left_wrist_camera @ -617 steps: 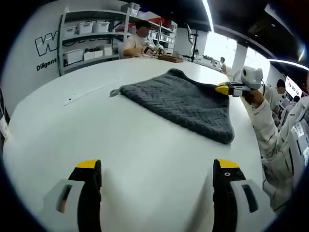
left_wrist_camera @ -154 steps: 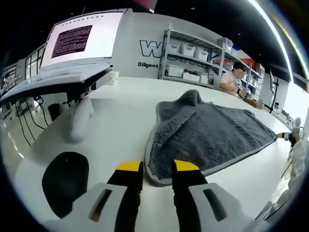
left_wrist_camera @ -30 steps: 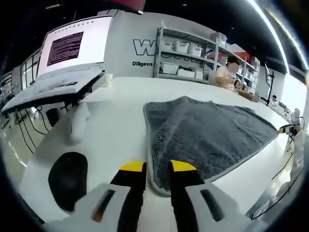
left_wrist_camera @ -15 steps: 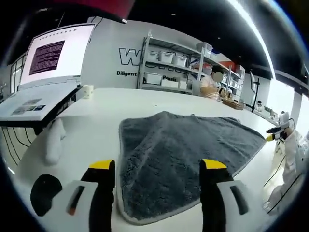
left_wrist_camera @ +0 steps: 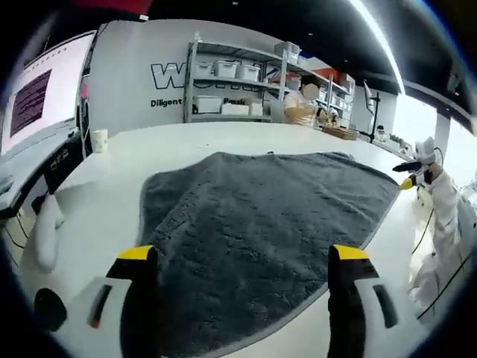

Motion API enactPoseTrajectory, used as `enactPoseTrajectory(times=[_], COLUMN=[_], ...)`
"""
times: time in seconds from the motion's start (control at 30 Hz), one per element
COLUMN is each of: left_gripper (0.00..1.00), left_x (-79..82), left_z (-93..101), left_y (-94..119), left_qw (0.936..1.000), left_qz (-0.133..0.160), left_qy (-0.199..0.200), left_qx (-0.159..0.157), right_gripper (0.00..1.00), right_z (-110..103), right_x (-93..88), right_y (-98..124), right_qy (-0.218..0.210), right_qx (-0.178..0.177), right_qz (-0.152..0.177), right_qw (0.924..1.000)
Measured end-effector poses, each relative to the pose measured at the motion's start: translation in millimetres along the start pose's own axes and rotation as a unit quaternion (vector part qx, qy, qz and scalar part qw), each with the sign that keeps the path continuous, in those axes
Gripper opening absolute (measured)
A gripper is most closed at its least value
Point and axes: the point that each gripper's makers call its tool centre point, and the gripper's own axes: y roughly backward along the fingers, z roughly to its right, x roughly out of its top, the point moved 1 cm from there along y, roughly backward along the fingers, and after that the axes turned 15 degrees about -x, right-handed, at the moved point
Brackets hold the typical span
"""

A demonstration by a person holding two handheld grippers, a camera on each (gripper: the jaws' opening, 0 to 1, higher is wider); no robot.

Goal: Open the folded towel by lifting each exposed corner and separating the folded layers until the towel lies flat within the target outline without major curled edges

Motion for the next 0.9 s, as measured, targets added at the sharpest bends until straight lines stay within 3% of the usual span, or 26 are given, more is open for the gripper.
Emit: enactPoseTrajectory(times=[0.17, 0.33, 0.53, 0.7, 0.9], left_gripper=[0.99, 0.99, 0.99, 0.99, 0.98], left_x=[1.1, 8.0, 8.4, 8.3, 8.0], left_z=[16.9, 28.6, 32.9, 36.7, 42.3], left_y=[-16.4, -23.4, -27.1, -30.7, -33.4], left_qw=[0.9992, 0.9978, 0.9976, 0.9973, 0.9968], left_qz=[-0.013, 0.006, 0.002, 0.000, 0.002], left_qy=[-0.014, -0.005, -0.010, -0.010, -0.006], left_qx=[-0.035, -0.066, -0.068, -0.072, -0.080], right_gripper=[0.99, 0.99, 0.96, 0.92, 0.81], right_z=[-7.8, -6.9, -8.4, -1.0, 5.8], right_x=[4.7, 17.8, 32.1, 53.1, 78.7], right_y=[-7.2, -15.3, -19.6, -23.0, -26.3], right_qy=[0.010, 0.016, 0.023, 0.019, 0.013], right_qx=[0.015, 0.026, 0.043, 0.044, 0.050], right_qz=[-0.005, 0.003, 0.017, 0.047, 0.095], right_qw=[0.9998, 0.9995, 0.9987, 0.9977, 0.9941])
